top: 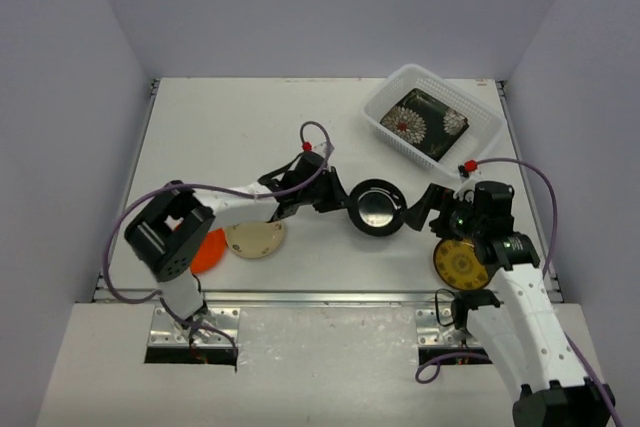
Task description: Place the plates into the plastic bin on the countertop
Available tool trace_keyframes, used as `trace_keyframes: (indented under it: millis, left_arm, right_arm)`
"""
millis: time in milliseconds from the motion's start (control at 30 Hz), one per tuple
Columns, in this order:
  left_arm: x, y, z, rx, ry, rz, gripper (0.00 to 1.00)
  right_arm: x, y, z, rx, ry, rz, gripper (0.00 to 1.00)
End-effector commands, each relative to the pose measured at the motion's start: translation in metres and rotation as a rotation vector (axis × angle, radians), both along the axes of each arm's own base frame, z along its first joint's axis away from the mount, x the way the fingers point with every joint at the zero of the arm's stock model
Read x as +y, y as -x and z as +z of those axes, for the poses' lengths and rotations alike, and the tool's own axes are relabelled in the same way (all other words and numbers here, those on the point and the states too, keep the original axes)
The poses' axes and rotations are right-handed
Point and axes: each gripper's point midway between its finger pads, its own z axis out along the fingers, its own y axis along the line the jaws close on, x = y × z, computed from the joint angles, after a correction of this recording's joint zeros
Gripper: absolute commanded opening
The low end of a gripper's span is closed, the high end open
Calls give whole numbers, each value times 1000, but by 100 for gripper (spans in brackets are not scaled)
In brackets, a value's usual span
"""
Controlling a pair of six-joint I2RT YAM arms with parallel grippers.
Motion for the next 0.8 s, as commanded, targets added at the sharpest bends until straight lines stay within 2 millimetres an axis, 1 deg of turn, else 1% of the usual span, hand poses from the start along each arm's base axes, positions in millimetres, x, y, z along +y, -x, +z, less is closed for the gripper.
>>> trace_keyframes:
  millis: [0, 33, 67, 100, 133, 167, 200, 233, 333, 467, 533, 633, 700, 767]
  left_arm:
    - [65, -2, 44, -140, 14, 72, 0]
    - [74, 3, 48, -141, 33, 61, 0]
    - [81, 9, 52, -141, 46, 46, 0]
    - [92, 12, 57, -153, 39, 47, 0]
    - [92, 13, 57, -153, 39, 42, 0]
    - [101, 20, 61, -158, 7, 30, 0]
    - [104, 24, 64, -163, -4, 23, 0]
    - [106, 25, 66, -168, -8, 20, 0]
    - [110, 32, 73, -174, -12, 8, 0]
    - [108, 36, 74, -165, -4, -7, 0]
    - [102, 40, 78, -163, 37, -31, 0]
    - [94, 48, 87, -158, 105, -73, 0]
    - [91, 50, 91, -158, 129, -80, 0]
    - [87, 53, 95, -157, 157, -96, 0]
  right_arm:
    - [8, -22, -6, -94, 16, 96, 99]
    - [15, -23, -11, -90, -15, 134, 98]
    - [27, -21, -15, -80, -72, 191, 95]
    - [34, -27, -8, -119, -115, 218, 91]
    - [43, -20, -13, -71, -170, 253, 90]
    - [56, -24, -1, -115, -246, 322, 82]
    - [68, -17, 8, -121, -330, 407, 78]
    - [72, -18, 11, -126, -368, 423, 75]
    - [82, -19, 21, -130, -477, 455, 70]
    - [84, -23, 25, -142, -490, 439, 69]
    - [83, -29, 23, -138, -473, 414, 67]
    - [86, -38, 20, -122, -453, 411, 58]
    - [93, -39, 16, -102, -440, 429, 55]
    - [102, -42, 8, -66, -416, 440, 48]
